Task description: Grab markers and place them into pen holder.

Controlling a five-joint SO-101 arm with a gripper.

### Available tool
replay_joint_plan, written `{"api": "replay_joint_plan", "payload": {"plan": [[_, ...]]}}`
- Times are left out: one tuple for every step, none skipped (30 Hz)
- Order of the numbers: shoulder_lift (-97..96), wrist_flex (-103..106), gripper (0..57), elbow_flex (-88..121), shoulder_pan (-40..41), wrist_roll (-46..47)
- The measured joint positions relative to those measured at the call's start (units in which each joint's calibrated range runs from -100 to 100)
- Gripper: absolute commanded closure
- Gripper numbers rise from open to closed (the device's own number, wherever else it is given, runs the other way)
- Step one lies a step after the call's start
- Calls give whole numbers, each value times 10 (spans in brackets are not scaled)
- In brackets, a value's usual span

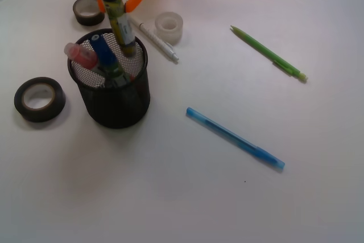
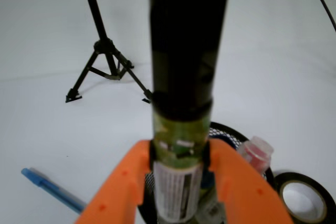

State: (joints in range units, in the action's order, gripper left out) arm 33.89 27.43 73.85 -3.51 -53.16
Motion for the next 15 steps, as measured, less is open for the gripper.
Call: {"api": "replay_joint_plan", "payload": {"plan": [[0, 0, 376, 1, 0, 0], [0, 1, 318, 6, 0, 0], [0, 1, 271, 10, 0, 0], [0, 1, 233, 13, 2, 0], [0, 1, 203, 13, 3, 0], [1, 1, 187, 13, 4, 0], [1, 1, 184, 13, 4, 0], [1, 1, 184, 13, 4, 2], [1, 1, 185, 13, 2, 9], [1, 1, 185, 13, 1, 18], [3, 1, 185, 13, -2, 27], [6, 2, 185, 13, -5, 37], [7, 2, 185, 4, -8, 50], [7, 2, 185, -6, -10, 66], [7, 2, 185, -22, -11, 84]]}}
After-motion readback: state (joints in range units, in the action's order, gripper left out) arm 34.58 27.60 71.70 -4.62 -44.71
